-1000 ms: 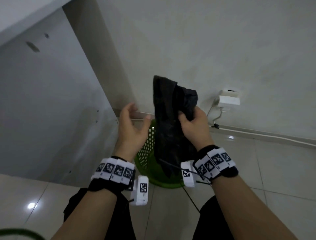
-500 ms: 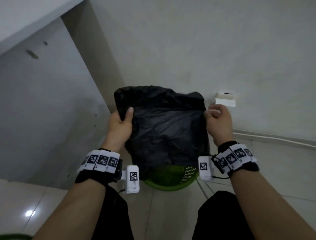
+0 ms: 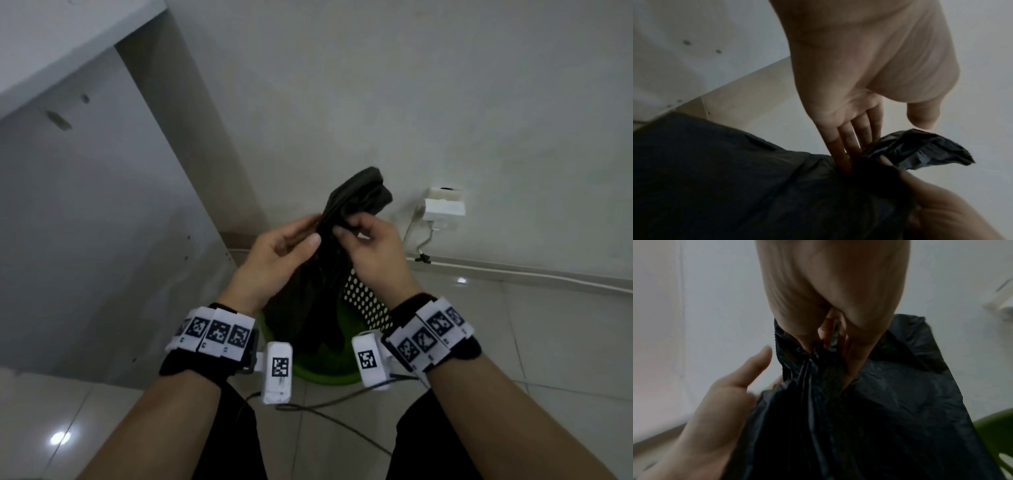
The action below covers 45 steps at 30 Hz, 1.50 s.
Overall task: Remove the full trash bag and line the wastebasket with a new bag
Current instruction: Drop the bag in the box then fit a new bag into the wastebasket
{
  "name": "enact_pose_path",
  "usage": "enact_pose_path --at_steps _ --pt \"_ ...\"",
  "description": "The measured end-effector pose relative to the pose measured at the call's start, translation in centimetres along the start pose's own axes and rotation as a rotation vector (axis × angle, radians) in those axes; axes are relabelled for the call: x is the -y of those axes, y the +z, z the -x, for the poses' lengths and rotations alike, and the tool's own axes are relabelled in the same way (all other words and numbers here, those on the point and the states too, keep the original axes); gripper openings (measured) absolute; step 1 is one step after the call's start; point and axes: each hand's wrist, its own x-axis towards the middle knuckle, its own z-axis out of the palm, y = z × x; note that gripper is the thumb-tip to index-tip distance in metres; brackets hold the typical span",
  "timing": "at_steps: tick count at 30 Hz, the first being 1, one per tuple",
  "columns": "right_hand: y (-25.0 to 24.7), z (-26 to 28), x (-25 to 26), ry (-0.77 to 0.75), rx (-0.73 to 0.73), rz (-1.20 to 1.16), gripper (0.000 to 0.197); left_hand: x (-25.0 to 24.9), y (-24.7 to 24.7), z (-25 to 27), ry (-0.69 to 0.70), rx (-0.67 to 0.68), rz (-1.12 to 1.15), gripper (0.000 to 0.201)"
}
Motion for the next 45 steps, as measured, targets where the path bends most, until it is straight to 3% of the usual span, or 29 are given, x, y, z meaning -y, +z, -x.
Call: enact_pose_path --at_steps 4,6,12,16,20,22,24,26,28,29,31,32,33,35,37,38,39,41,43,45 --pt "-0.8 -1.3 0.8 0.041 -0.056 -0.135 0.009 1.7 0.1 0.8 -0.015 0.071 -0.526 0.096" --pt "-1.1 -2.0 1.1 0.085 -0.060 -0.219 0.012 2.9 -0.2 0.9 0.002 0.033 -0.693 0.081" --pt "-5.1 -4.7 0.5 0.043 -0.146 -0.149 0.022 0.3 -4.2 -0.3 0.013 -0.138 -0.785 0.013" --pt "-9.3 -6.9 -0.2 -0.052 -0.187 0.261 0.015 -2.4 -8.0 -2.1 0.072 -0.362 -0.700 0.012" --pt "-13.2 -7.9 -0.4 -0.077 -0.220 0.663 0.016 -5.9 -10.6 -3.0 0.132 -0.514 -0.720 0.024" --pt "-13.3 -7.3 0.2 -0.091 -0.157 0.716 0.029 -7.5 -10.1 -3.3 0.184 -0.511 -0.801 0.029" --pt "-11.6 -5.8 1.9 -0.231 -0.052 0.744 0.058 -9.3 -8.3 -3.5 0.282 -0.457 -0.877 0.038" --pt "-8.4 -4.3 4.3 -0.429 0.077 0.735 0.087 -11.3 -5.7 -3.7 0.424 -0.323 -0.908 0.046" --pt "-4.7 -3.7 6.4 -0.547 0.226 0.720 0.101 -12.9 -3.1 -4.0 0.558 -0.145 -0.942 0.048" --pt "-3.1 -4.0 7.1 -0.547 0.280 0.698 0.094 -13.5 -2.2 -4.4 0.611 -0.068 -0.974 0.046" --pt "-1.0 -5.2 8.1 -0.433 0.299 0.629 0.043 -14.2 -1.5 -5.6 0.675 -0.008 -1.068 0.041" --pt "-0.5 -6.1 8.2 -0.356 0.246 0.603 0.015 -14.4 -1.6 -6.0 0.695 -0.031 -1.152 0.040" --pt "-0.4 -7.0 8.3 -0.291 0.165 0.578 0.002 -14.5 -1.9 -6.2 0.714 -0.089 -1.252 0.044" --pt "-1.0 -8.6 8.6 -0.170 -0.040 0.515 0.012 -14.4 -2.8 -5.7 0.713 -0.255 -1.388 0.057" --pt "-2.1 -9.7 9.6 -0.096 -0.214 0.423 0.022 -13.9 -2.8 -4.3 0.788 -0.429 -1.264 0.044" --pt "-2.4 -10.2 10.1 -0.071 -0.267 0.370 0.023 -13.4 -2.4 -3.7 0.804 -0.441 -1.146 0.030" --pt "-2.5 -10.6 10.7 -0.055 -0.295 0.304 0.022 -12.8 -2.0 -3.4 0.761 -0.385 -1.025 0.021" --pt "-1.5 -10.7 12.1 -0.047 -0.283 0.161 0.025 -11.7 -1.4 -4.1 0.543 -0.246 -0.815 0.025" --pt "0.2 -10.1 13.5 -0.042 -0.102 0.012 0.034 -11.2 -1.4 -5.3 0.375 -0.191 -0.725 0.047" --pt "1.4 -9.1 14.3 -0.001 0.238 -0.214 0.036 -11.7 -1.3 -6.2 0.340 -0.187 -0.627 0.057"
